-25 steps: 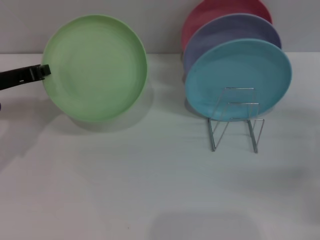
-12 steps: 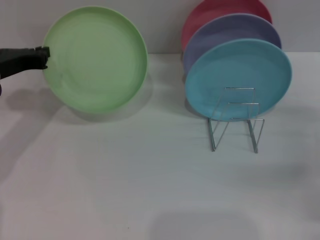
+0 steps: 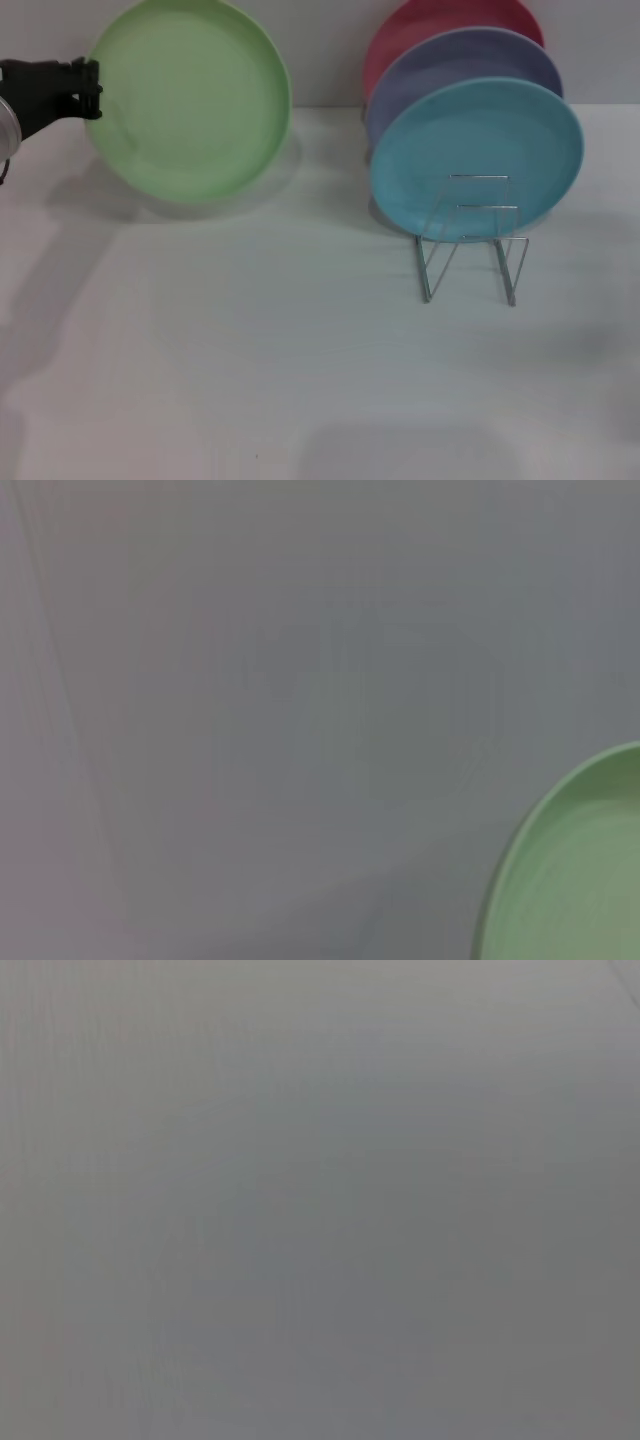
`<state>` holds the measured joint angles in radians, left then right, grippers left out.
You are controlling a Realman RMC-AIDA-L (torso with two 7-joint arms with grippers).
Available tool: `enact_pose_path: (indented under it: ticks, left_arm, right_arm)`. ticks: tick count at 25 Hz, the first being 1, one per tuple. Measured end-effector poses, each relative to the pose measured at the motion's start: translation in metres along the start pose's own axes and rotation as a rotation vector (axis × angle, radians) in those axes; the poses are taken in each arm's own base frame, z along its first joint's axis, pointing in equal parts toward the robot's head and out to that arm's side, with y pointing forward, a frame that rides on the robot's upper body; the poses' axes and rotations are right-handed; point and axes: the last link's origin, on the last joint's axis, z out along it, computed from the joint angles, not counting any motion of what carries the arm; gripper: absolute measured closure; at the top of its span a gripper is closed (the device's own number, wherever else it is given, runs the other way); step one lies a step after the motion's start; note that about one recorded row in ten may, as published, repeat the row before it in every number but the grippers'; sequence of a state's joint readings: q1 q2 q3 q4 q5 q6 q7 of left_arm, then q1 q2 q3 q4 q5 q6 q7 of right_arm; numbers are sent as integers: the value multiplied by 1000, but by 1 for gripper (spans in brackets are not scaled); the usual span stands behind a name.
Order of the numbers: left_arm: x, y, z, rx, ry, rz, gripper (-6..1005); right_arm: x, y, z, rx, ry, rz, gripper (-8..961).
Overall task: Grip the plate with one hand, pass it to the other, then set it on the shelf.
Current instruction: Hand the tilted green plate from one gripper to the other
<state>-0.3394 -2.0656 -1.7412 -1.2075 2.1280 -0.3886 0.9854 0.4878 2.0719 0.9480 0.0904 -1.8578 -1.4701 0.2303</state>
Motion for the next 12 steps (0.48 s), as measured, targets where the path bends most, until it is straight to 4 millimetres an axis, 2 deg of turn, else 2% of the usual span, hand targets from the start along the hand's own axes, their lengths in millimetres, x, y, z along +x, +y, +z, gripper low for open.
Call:
enact_pose_path:
  ticks: [12]
  left_arm:
    - [3,10,-6,152,134,100,965]
  right_arm:
    - [2,0,1,3,14,0,203]
